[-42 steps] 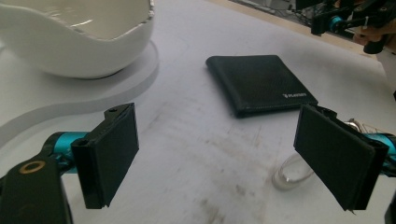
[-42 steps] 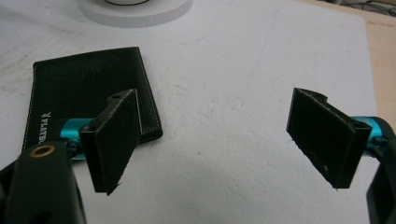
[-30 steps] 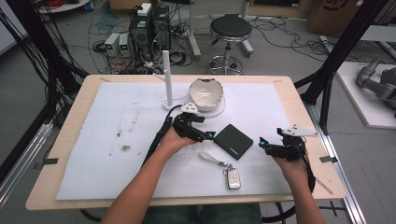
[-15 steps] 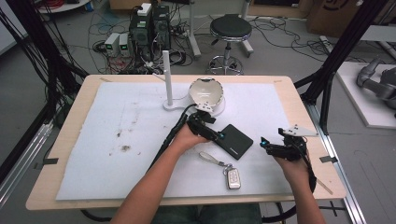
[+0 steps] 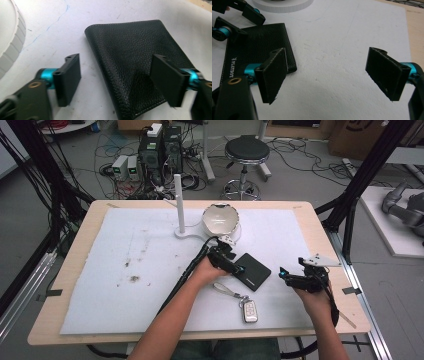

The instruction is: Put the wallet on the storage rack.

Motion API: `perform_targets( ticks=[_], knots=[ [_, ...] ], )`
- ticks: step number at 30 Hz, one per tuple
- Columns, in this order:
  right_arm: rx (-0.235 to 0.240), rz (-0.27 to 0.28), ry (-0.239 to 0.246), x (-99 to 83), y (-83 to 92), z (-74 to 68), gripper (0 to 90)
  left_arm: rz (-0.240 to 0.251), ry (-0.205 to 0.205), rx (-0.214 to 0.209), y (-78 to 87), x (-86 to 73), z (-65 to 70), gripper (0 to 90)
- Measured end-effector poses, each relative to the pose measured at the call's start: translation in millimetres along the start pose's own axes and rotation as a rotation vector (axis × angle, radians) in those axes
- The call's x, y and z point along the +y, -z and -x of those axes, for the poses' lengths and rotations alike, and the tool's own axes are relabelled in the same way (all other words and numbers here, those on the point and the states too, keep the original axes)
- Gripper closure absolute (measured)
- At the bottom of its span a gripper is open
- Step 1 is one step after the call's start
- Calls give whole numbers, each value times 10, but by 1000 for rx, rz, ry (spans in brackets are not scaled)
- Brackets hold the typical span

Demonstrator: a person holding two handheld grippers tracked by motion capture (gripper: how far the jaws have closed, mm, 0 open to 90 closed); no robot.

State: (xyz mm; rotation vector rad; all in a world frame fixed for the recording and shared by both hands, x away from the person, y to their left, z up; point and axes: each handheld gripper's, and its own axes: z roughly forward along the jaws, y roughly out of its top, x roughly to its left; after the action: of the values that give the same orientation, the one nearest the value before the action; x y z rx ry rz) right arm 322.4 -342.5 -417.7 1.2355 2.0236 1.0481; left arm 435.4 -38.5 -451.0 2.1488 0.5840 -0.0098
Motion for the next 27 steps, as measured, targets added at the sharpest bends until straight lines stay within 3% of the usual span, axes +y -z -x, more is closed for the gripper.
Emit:
perform_targets(
  ticks=[3,7,11,18,24,27],
  knots=[
    [-2,-2,1,1,2,-2,179,-3,14,-32,7,-5,14,448],
    [-1,-3,3,3,1,-10,179,-5,42,-42,25,-11,7,558],
    [-2,-3,4,5,10,-21,179,38,74,-52,65,-57,-35,724],
    [-7,-2,5,-7,15,-5,179,58,50,-32,142,-17,15,809],
    [-5,-4,6,0,9,-18,179,115,36,-28,285,58,70,820],
    [-2,-5,7,6,4,-28,179,145,8,-4,480,140,97,822]
  ],
)
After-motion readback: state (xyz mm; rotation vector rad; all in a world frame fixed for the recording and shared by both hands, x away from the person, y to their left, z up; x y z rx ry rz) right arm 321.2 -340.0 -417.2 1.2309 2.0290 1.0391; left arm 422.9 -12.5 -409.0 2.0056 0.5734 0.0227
